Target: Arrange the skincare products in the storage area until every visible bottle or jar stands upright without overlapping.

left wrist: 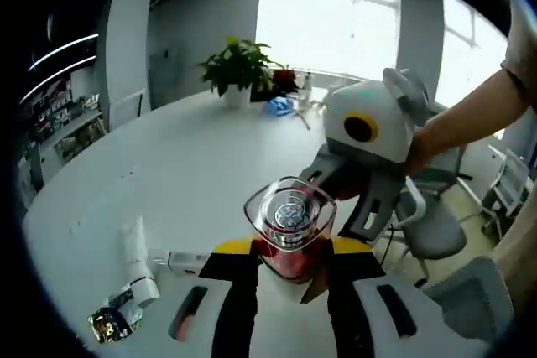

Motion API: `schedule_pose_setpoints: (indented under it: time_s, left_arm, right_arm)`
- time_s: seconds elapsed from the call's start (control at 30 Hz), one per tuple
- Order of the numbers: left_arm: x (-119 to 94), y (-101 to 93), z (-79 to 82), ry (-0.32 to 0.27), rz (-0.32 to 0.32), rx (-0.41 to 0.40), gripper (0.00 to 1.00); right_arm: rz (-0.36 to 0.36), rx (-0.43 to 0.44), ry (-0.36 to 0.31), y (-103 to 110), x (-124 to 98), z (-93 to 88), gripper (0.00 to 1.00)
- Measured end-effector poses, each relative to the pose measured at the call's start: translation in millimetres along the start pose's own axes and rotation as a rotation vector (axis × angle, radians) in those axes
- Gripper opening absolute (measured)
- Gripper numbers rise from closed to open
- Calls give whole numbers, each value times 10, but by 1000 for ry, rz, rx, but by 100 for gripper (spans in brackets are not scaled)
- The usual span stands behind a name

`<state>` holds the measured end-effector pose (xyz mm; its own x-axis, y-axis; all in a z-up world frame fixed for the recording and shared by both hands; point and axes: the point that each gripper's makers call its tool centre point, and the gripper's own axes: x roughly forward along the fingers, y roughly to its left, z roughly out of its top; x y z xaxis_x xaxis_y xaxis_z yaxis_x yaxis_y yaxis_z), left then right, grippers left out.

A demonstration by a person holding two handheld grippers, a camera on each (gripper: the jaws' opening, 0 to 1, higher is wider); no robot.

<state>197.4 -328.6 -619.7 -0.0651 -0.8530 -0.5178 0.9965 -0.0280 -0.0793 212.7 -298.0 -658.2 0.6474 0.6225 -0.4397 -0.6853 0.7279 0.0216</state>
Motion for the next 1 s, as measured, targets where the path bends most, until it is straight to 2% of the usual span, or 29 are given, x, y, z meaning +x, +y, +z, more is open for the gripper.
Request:
schedule_pose_setpoints:
  time_s: [0.17,0.3,0.47,0.67,1.0]
  left_arm:
    - [99,79,-80,31,84,-21,27]
    - [144,178,-34,33,147,-9,27]
    - [194,312,5,7,226,-50,27]
    - [280,428,68,-20,276,-74,28]
    - [389,591,199,-48,299,-83,28]
  right_arm:
    - [45,-45,30,-76,54,-133,28]
    - [58,-55,-4,-178,56,-102,28]
    - [83,-68,-13,-294,68,-80,29]
    - [108,-92,32,-429,70,-159,29]
    - [150,-141,69,-671,66,-167,28]
